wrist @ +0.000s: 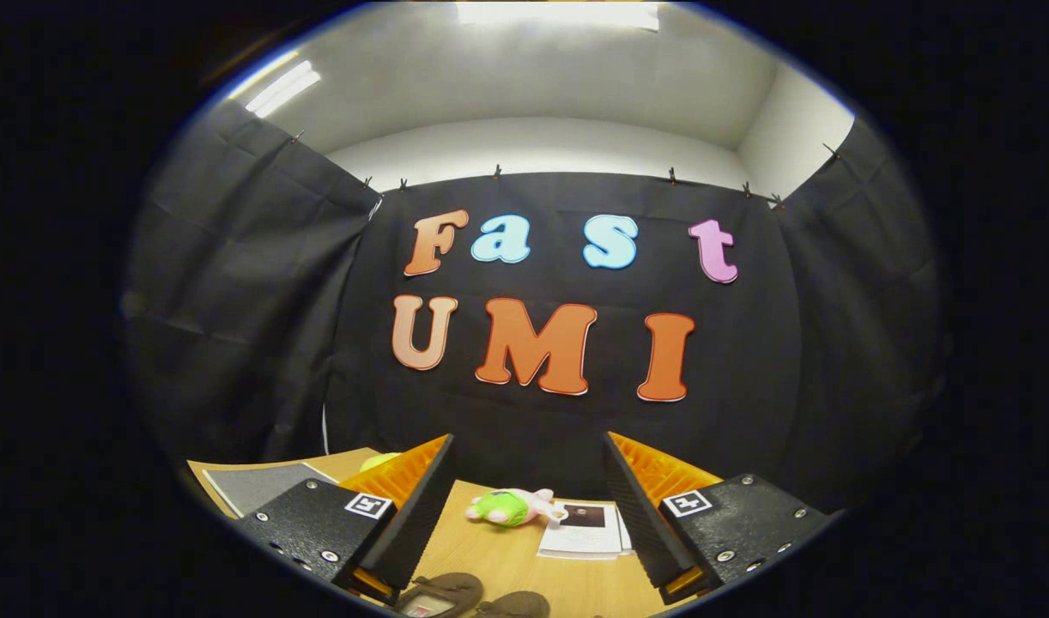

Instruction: Open the storage box then place both shoes into the box .Put the left shoe in first, then the right shoe, with the right side of both shoes facing outward in a uniform manner.

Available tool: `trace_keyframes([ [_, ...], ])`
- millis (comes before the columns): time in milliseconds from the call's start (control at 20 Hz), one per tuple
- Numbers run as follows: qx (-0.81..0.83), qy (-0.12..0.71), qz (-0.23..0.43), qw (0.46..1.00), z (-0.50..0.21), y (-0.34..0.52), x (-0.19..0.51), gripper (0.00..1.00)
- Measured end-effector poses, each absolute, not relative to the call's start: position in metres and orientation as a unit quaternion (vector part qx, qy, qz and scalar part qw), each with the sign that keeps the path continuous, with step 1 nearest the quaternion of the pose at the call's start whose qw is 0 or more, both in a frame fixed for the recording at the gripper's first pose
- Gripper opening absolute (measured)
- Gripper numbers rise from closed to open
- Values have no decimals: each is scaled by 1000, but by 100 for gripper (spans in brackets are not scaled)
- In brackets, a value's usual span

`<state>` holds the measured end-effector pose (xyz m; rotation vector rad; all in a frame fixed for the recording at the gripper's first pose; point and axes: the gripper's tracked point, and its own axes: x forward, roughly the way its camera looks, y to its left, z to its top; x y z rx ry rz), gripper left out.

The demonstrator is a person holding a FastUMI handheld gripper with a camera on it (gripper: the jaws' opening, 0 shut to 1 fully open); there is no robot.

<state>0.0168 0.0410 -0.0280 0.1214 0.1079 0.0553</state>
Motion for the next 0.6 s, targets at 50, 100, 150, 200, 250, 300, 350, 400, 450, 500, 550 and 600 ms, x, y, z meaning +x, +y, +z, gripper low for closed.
trace_keyframes([
  [50, 68, 63, 36, 995, -34, 49, 18, 99],
  [100, 78, 73, 46, 993, -40, 60, 18, 99],
  [150, 89, 84, 59, 991, -48, 73, 17, 99],
  [200, 102, 94, 77, 987, -55, 88, 18, 99],
  [250, 116, 109, 96, 983, -63, 103, 18, 99],
  [300, 132, 126, 114, 977, -73, 119, 19, 99],
  [350, 150, 144, 132, 969, -83, 133, 19, 99],
  [400, 168, 160, 149, 961, -90, 146, 20, 99],
  [450, 185, 174, 161, 954, -97, 157, 21, 99],
  [500, 199, 189, 175, 946, -105, 168, 22, 99],
  [550, 211, 208, 185, 937, -116, 178, 22, 99],
  [600, 222, 227, 196, 928, -126, 187, 23, 99],
])
